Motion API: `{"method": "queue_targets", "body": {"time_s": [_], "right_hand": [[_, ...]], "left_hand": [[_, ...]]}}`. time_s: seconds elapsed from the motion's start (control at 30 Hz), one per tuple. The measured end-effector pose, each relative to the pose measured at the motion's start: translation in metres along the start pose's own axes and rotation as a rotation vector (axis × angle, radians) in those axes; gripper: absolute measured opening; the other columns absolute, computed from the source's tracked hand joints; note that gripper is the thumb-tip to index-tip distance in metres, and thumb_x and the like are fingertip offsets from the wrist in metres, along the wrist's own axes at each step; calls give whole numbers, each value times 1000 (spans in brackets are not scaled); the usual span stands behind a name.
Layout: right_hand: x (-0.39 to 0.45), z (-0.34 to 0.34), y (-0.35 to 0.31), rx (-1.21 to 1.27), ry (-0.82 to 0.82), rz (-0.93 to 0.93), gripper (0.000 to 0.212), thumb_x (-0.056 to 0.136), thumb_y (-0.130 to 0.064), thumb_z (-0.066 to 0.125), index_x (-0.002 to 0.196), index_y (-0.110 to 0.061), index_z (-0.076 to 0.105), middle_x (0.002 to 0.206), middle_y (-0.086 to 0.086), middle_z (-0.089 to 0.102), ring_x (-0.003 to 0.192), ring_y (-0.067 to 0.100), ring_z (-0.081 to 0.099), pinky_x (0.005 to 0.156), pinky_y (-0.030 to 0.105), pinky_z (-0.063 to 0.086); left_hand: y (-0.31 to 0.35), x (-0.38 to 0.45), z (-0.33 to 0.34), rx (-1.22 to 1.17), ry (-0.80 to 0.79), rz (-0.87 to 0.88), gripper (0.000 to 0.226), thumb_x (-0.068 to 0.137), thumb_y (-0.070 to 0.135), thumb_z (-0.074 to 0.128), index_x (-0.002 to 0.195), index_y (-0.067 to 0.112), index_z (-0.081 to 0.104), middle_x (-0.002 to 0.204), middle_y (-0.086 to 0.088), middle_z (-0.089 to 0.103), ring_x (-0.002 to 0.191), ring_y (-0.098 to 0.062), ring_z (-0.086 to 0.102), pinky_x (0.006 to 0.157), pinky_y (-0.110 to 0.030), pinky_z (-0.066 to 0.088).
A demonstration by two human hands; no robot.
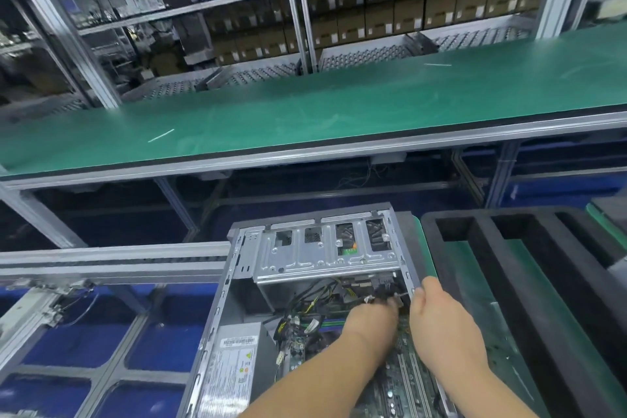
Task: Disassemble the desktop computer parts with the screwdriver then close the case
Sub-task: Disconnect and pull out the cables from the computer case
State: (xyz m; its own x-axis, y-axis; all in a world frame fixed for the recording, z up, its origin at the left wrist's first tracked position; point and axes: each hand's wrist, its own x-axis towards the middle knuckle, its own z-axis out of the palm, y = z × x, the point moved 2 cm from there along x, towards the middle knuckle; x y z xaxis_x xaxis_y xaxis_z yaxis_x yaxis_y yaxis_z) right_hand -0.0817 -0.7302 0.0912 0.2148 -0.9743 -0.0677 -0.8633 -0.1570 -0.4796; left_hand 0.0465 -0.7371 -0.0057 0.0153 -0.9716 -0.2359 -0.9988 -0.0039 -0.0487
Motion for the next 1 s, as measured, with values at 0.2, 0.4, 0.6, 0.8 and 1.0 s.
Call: {"method": "queue_targets", "body": {"time_s": [0.2, 0.4, 0.6, 0.8, 1.0], "right_hand": [[2, 1, 0, -2, -13, 5, 21, 111, -31, 23, 97, -20, 35, 84, -4, 57, 75, 26, 58, 61, 38, 41], [2, -1, -3, -32, -6, 4, 21, 111, -33, 22, 96, -23, 33, 80, -10, 53, 73, 20, 58, 61, 35, 41], [1, -2, -4, -65, -12, 8, 21, 111, -33, 22, 94, -23, 30, 78, -11, 50, 71, 20, 54, 60, 35, 37], [2, -2, -6, -64, -24, 16, 20, 111, -33, 21, 97, -24, 32, 87, -8, 52, 77, 23, 55, 66, 36, 39], [4, 0, -5, -53, -12, 7, 20, 111, -32, 22, 96, -24, 32, 81, -9, 53, 72, 20, 57, 62, 35, 39]], "left_hand": [[1, 5, -1, 9, -13, 8, 52, 95, -3, 51, 144, -5, 34, 123, -24, 64, 102, -39, 69, 64, -42, 43], [3, 5, -3, 34, -48, 16, 48, 96, -4, 49, 142, -5, 37, 125, -24, 63, 102, -40, 69, 70, -47, 55], [4, 3, -4, 38, -62, 53, 43, 97, -4, 47, 139, -9, 38, 125, -28, 60, 104, -41, 68, 69, -49, 54], [1, 3, -6, -1, -64, 26, 38, 99, -3, 43, 137, -8, 39, 125, -29, 60, 105, -42, 67, 74, -51, 55], [-3, 2, -11, 36, -98, 21, 46, 97, -3, 48, 141, -6, 35, 121, -26, 65, 100, -41, 70, 65, -48, 51]]}}
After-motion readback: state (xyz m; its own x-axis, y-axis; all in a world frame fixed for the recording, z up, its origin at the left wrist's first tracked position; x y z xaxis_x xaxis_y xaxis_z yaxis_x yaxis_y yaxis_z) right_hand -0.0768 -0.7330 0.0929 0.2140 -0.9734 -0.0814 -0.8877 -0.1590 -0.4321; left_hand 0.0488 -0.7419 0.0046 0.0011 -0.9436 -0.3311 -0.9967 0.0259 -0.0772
